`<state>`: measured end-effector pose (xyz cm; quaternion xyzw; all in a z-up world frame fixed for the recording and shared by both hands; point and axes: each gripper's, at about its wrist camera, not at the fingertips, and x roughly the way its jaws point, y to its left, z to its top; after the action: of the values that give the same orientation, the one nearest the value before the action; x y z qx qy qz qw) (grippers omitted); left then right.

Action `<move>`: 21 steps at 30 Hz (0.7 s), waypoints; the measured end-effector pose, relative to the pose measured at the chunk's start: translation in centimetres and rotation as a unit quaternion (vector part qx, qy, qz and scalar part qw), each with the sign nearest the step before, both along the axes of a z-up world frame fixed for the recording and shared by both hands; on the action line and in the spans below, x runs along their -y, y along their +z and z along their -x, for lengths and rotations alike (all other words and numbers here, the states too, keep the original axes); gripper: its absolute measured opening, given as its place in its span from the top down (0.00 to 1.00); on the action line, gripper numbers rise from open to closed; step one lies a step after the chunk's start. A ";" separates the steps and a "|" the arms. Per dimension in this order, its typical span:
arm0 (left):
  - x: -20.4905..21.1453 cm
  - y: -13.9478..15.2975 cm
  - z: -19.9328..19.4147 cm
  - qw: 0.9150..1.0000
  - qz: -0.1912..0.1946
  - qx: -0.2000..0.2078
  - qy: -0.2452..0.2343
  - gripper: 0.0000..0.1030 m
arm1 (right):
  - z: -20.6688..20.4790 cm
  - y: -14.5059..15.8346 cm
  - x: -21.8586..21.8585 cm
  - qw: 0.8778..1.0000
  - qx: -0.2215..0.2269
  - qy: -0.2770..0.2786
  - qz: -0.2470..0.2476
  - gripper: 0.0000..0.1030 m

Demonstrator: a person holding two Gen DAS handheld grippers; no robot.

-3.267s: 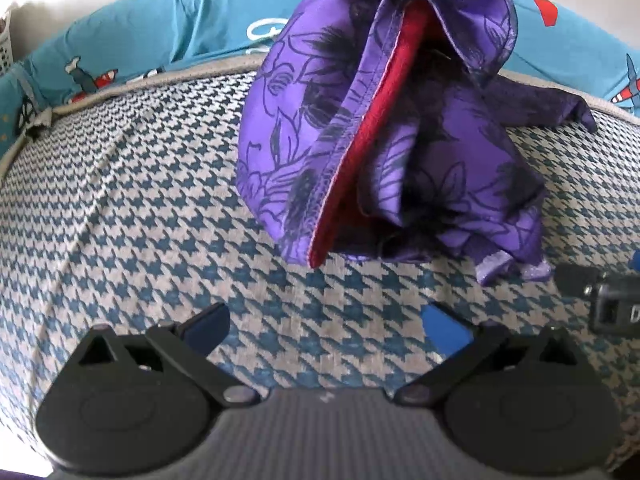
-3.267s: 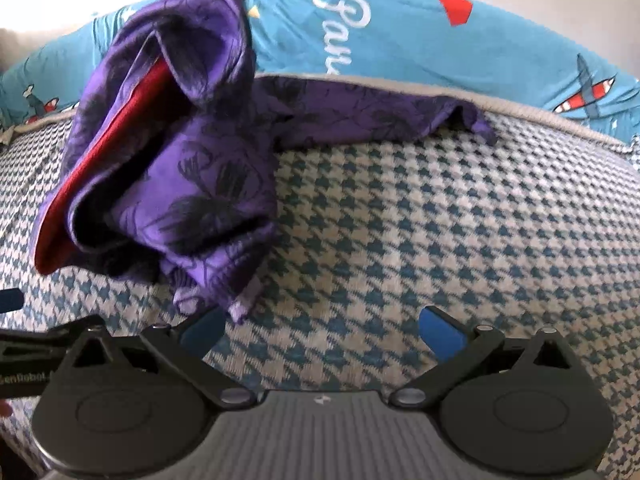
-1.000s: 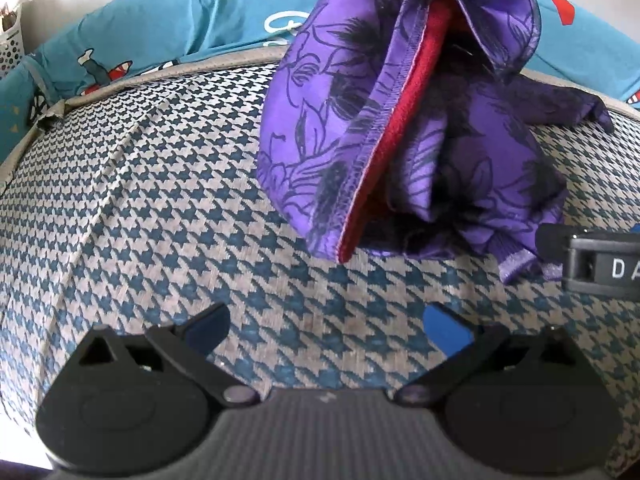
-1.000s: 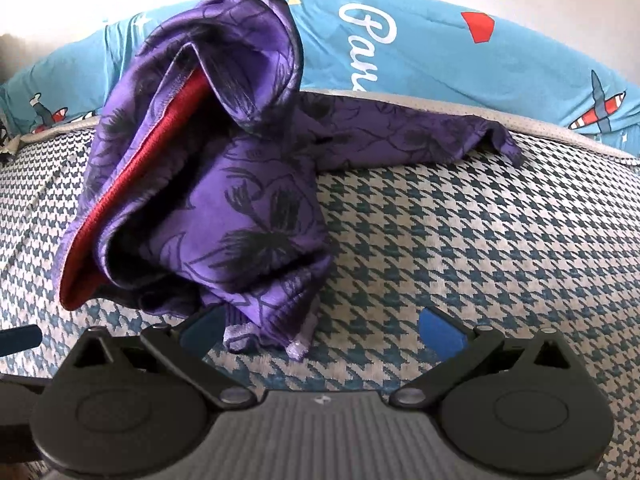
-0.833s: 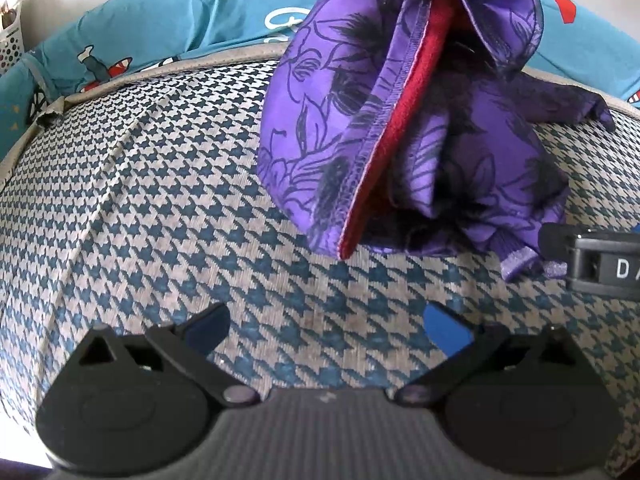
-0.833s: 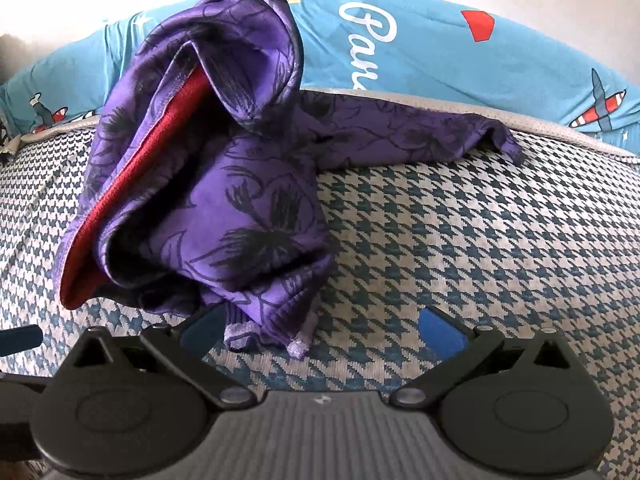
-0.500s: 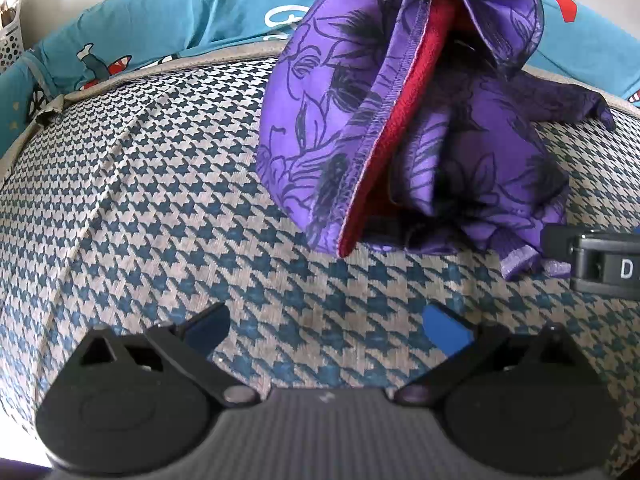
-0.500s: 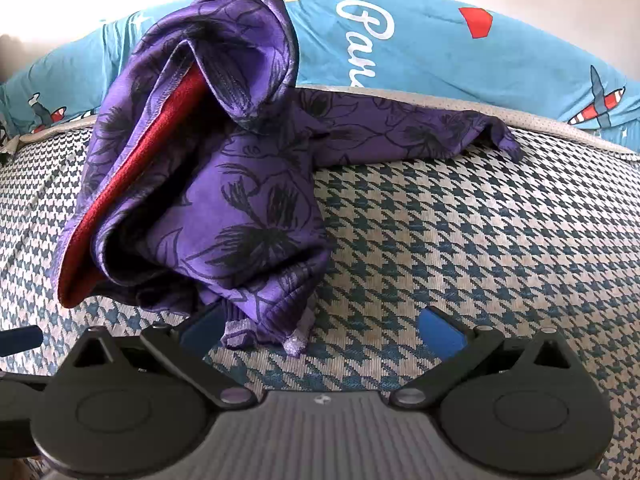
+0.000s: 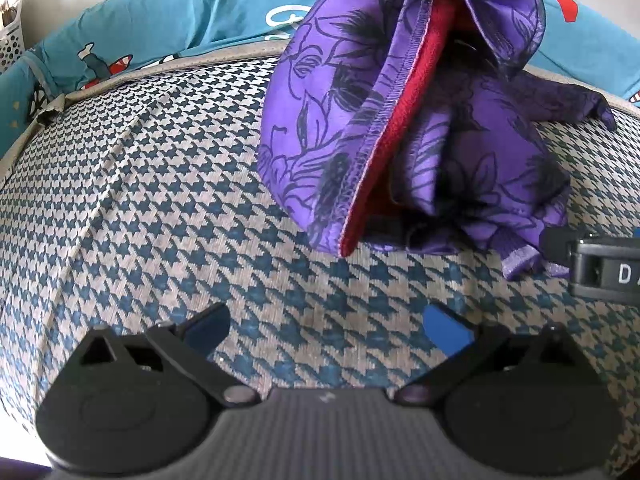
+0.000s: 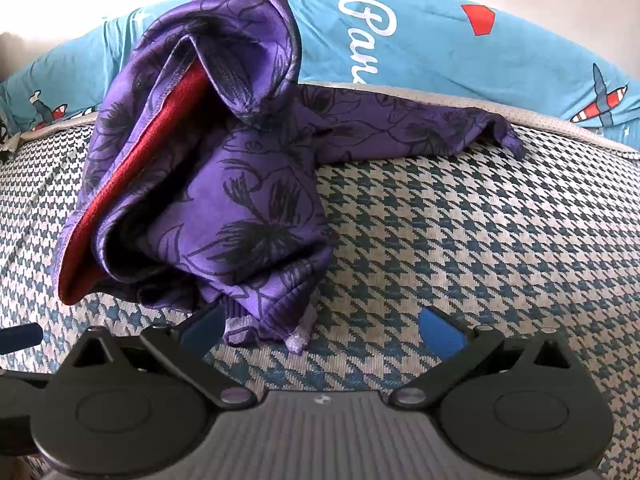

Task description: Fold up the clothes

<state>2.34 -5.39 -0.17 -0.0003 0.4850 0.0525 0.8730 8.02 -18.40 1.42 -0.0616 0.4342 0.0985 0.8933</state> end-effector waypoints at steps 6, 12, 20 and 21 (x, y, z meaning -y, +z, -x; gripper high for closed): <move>0.0 0.0 -0.1 1.000 0.000 -0.002 0.002 0.00 | 0.0 -0.1 0.0 1.000 -0.002 0.003 0.000 0.00; 0.0 -0.1 -0.2 1.000 -0.001 -0.003 0.005 0.00 | 0.0 -0.1 0.0 1.000 -0.003 0.005 0.000 0.00; 0.0 -0.2 -0.2 1.000 -0.002 -0.004 0.006 0.00 | -0.1 -0.2 0.0 1.000 -0.004 0.007 0.000 0.00; 0.0 -0.2 -0.2 1.000 -0.002 -0.004 0.007 0.00 | -0.1 -0.2 0.0 1.000 -0.004 0.007 0.000 0.00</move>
<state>2.59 -5.37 -0.34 -0.0016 0.4885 0.0596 0.8706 8.07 -18.41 1.23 -0.0642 0.4370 0.1048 0.8910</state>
